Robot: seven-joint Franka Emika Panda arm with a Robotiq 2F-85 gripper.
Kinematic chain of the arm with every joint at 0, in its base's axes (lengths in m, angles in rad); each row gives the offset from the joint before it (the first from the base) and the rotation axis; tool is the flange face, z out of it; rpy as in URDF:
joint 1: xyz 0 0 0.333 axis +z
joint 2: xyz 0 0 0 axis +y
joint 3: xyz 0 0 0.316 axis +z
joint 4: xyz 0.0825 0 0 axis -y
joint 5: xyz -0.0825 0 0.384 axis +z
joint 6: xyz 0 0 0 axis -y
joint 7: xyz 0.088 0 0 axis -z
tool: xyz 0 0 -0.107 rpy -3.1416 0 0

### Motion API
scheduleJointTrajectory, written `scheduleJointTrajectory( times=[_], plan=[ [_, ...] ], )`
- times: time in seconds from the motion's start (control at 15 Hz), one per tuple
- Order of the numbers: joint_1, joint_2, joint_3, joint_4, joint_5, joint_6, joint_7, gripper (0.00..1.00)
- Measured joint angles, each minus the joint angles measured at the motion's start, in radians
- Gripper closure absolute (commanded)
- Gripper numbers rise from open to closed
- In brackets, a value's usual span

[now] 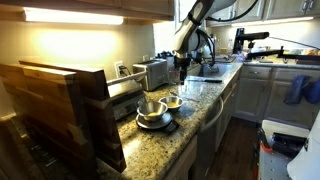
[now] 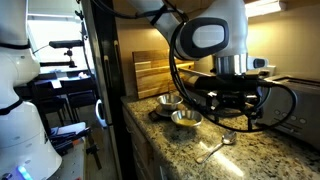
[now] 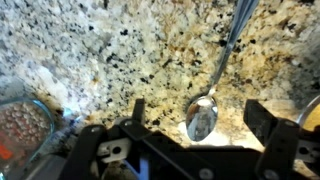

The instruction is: Spoon out some of the contents in the bowl on the right into the bowl on top of the scale

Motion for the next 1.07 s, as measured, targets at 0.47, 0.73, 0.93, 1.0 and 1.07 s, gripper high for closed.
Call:
scheduleJointTrajectory(
  times=[0.47, 0.73, 0.93, 1.0, 1.07],
  plan=[
    [-0.011, 0.097, -0.006, 0.022, 0.007, 0.073, 0.291, 0.0],
    [-0.011, 0.128, -0.001, 0.033, 0.007, 0.073, 0.356, 0.0],
    [-0.012, 0.139, 0.014, 0.034, 0.013, 0.073, 0.36, 0.0],
    [-0.012, 0.143, 0.021, 0.034, 0.014, 0.072, 0.36, 0.0],
    [-0.012, 0.146, 0.027, 0.034, 0.014, 0.071, 0.36, 0.0]
  ],
)
